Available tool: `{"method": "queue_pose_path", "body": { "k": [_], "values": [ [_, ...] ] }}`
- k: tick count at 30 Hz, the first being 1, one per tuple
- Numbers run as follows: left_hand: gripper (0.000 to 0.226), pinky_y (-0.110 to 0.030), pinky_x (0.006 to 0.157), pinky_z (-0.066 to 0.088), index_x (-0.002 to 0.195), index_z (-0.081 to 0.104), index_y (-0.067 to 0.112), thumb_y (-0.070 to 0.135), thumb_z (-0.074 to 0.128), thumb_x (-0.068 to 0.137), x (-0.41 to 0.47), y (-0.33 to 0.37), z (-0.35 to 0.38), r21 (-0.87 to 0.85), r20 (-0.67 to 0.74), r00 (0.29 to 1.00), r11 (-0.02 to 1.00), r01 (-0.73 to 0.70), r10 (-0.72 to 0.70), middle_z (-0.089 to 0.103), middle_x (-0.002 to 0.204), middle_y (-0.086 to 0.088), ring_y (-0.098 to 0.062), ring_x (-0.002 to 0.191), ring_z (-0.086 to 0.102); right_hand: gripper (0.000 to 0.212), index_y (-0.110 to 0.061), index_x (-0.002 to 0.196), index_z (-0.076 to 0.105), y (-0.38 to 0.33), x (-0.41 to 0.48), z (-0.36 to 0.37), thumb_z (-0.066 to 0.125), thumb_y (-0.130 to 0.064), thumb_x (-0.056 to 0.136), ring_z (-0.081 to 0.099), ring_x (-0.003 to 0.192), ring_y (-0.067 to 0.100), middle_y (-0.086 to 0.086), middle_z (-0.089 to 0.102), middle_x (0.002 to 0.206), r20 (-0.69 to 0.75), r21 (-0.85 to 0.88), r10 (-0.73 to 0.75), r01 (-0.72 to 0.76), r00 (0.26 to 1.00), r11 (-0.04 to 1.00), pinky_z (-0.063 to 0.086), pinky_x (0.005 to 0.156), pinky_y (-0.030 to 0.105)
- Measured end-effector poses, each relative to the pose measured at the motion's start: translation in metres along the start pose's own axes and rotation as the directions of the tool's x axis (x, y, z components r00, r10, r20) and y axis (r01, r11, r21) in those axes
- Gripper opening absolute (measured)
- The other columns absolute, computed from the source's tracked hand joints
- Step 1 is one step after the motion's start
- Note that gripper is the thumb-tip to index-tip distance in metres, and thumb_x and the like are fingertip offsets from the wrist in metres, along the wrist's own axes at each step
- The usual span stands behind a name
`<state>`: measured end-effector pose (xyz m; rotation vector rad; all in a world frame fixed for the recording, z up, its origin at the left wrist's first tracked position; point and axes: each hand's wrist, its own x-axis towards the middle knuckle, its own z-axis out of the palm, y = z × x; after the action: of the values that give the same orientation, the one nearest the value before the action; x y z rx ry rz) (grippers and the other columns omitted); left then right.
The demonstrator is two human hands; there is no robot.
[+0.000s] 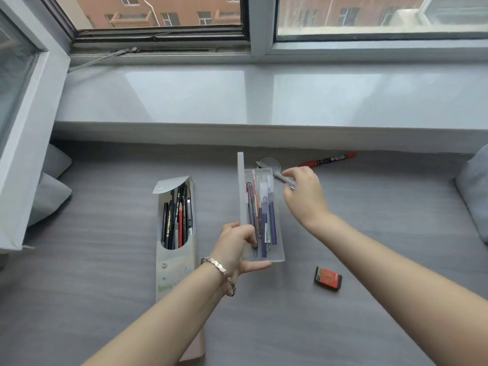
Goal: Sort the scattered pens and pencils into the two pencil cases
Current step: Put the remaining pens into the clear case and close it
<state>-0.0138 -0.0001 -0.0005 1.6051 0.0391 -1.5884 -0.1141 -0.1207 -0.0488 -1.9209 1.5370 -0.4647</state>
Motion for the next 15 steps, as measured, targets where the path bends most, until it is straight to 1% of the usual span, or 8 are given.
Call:
{"method": "queue_pose_path", "body": {
  "k": [1, 4, 7, 8, 10, 12, 14, 15],
  "values": [
    [0.023, -0.057, 0.078, 0.051, 0.096, 0.034, 0.009, -0.009, 0.035, 0.081, 0.0, 0.002, 0.001, -0.006, -0.005, 1.0, 1.0, 0.006, -0.006, 0.034, 0.088, -0.002, -0.014, 0.077, 0.042, 0.03, -0.005, 0.116, 0.054, 0.006, 0.011, 0.002, 0.048, -0.005, 0.087, 0.044, 0.116, 0.03, 0.014, 0.053, 0.12, 0.017, -0.075, -0.009, 0.01, 1.0, 0.997, 0.034, 0.097, 0.031],
    [0.021, -0.058, 0.079, 0.051, 0.076, 0.038, 0.011, -0.009, 0.035, 0.08, 0.007, 0.007, 0.004, -0.025, -0.025, 1.0, 1.0, 0.019, -0.019, 0.034, 0.088, -0.002, -0.015, 0.078, 0.042, 0.03, -0.006, 0.119, 0.049, 0.017, 0.036, 0.01, 0.05, -0.012, 0.089, 0.045, 0.113, 0.033, 0.015, 0.053, 0.119, 0.127, -0.246, -0.001, 0.032, 0.992, 0.969, 0.038, 0.093, 0.04],
    [0.027, -0.061, 0.081, 0.049, 0.067, 0.034, 0.013, -0.01, 0.033, 0.08, 0.015, 0.011, 0.006, -0.037, -0.046, 0.998, 0.999, 0.032, -0.034, 0.032, 0.083, -0.001, -0.015, 0.074, 0.04, 0.029, -0.005, 0.116, 0.049, 0.022, 0.045, 0.017, 0.048, -0.013, 0.088, 0.05, 0.107, 0.036, 0.017, 0.05, 0.119, 0.199, -0.312, 0.046, 0.019, 0.979, 0.95, 0.043, 0.087, 0.042],
    [0.028, -0.061, 0.082, 0.049, 0.066, 0.033, 0.013, -0.01, 0.032, 0.08, 0.017, 0.011, 0.006, -0.041, -0.047, 0.998, 0.998, 0.038, -0.04, 0.032, 0.082, -0.001, -0.015, 0.073, 0.039, 0.03, -0.005, 0.116, 0.049, 0.023, 0.045, 0.018, 0.047, -0.013, 0.087, 0.052, 0.104, 0.037, 0.018, 0.05, 0.118, 0.203, -0.276, 0.072, -0.014, 0.977, 0.961, 0.044, 0.085, 0.041],
    [0.028, -0.061, 0.081, 0.049, 0.066, 0.034, 0.014, -0.011, 0.032, 0.08, 0.02, 0.011, 0.005, -0.042, -0.048, 0.997, 0.998, 0.051, -0.053, 0.032, 0.083, -0.001, -0.015, 0.074, 0.039, 0.033, -0.006, 0.117, 0.049, 0.019, 0.039, 0.015, 0.048, -0.013, 0.085, 0.055, 0.095, 0.032, 0.016, 0.055, 0.11, 0.173, -0.108, 0.137, -0.119, 0.975, 0.987, 0.044, 0.078, 0.036],
    [0.029, -0.061, 0.079, 0.049, 0.067, 0.034, 0.014, -0.011, 0.031, 0.08, 0.024, 0.011, 0.006, -0.043, -0.053, 0.996, 0.997, 0.065, -0.067, 0.032, 0.083, -0.001, -0.015, 0.074, 0.04, 0.035, -0.01, 0.117, 0.049, 0.01, 0.027, 0.008, 0.051, -0.014, 0.082, 0.055, 0.077, 0.026, 0.008, 0.057, 0.089, 0.127, 0.124, 0.18, -0.196, 0.975, 0.973, 0.046, 0.066, 0.035],
    [0.028, -0.061, 0.08, 0.048, 0.068, 0.035, 0.014, -0.012, 0.031, 0.08, 0.025, 0.013, 0.009, -0.033, -0.051, 0.996, 0.997, 0.072, -0.073, 0.033, 0.084, -0.001, -0.015, 0.074, 0.041, 0.035, -0.016, 0.115, 0.047, -0.001, 0.01, -0.002, 0.054, -0.015, 0.081, 0.055, 0.059, 0.022, 0.0, 0.052, 0.072, 0.128, 0.295, 0.171, -0.202, 0.977, 0.934, 0.053, 0.057, 0.036],
    [0.027, -0.061, 0.08, 0.048, 0.07, 0.036, 0.013, -0.011, 0.031, 0.08, 0.026, 0.013, 0.011, -0.027, -0.043, 0.996, 0.997, 0.075, -0.076, 0.035, 0.086, -0.002, -0.016, 0.075, 0.043, 0.035, -0.018, 0.115, 0.046, -0.006, 0.001, -0.006, 0.056, -0.015, 0.081, 0.054, 0.053, 0.018, -0.002, 0.051, 0.068, 0.158, 0.31, 0.144, -0.188, 0.977, 0.932, 0.055, 0.053, 0.031]
  ]
}}
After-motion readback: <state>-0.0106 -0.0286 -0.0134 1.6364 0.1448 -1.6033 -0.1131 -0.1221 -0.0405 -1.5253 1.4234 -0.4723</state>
